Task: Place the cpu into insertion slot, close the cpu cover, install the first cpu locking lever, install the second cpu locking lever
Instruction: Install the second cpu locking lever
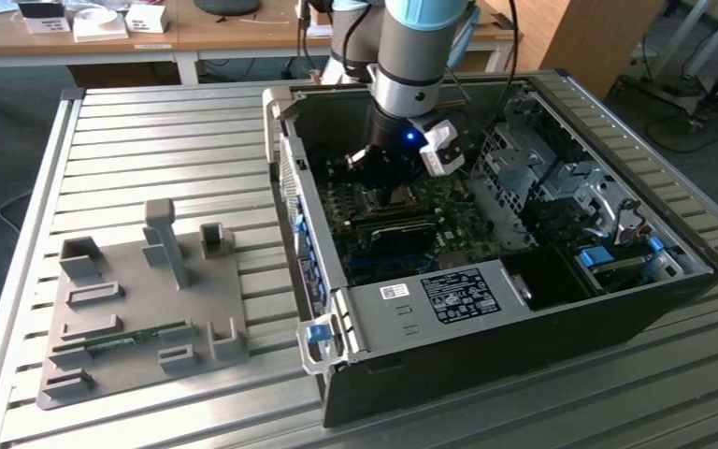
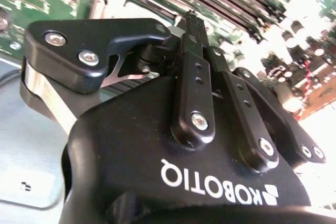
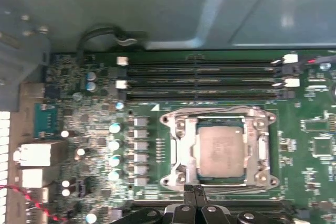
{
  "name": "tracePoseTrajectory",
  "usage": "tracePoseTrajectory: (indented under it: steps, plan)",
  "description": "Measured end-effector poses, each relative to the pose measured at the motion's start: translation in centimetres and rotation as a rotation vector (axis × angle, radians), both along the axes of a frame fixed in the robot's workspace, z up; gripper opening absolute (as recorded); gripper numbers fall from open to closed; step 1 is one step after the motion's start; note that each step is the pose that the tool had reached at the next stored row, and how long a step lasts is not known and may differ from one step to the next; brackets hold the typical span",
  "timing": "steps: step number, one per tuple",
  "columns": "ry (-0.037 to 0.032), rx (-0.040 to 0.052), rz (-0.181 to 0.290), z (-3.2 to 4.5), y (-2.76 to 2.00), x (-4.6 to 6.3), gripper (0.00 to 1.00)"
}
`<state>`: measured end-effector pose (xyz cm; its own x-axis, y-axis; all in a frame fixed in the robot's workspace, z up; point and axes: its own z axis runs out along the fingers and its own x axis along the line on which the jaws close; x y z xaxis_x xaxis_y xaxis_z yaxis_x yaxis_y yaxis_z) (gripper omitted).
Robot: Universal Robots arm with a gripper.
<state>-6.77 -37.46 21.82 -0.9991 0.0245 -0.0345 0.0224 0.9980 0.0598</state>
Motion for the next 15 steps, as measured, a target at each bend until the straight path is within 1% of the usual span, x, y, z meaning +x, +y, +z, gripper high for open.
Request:
tracePoseTrajectory:
  steps: [5, 8, 11, 15]
  plan:
    - [0.0, 0.0001, -0.004, -0.02, 0.04, 1.1, 0.11]
    - [0.0, 0.0001, -0.004, -0.02, 0.2, 1.5, 0.11]
    - [0.0, 0.0, -0.005, -0.02, 0.62, 1.6, 0.11]
    - [0.0, 0.0, -0.005, -0.03, 1.31, 1.6, 0.11]
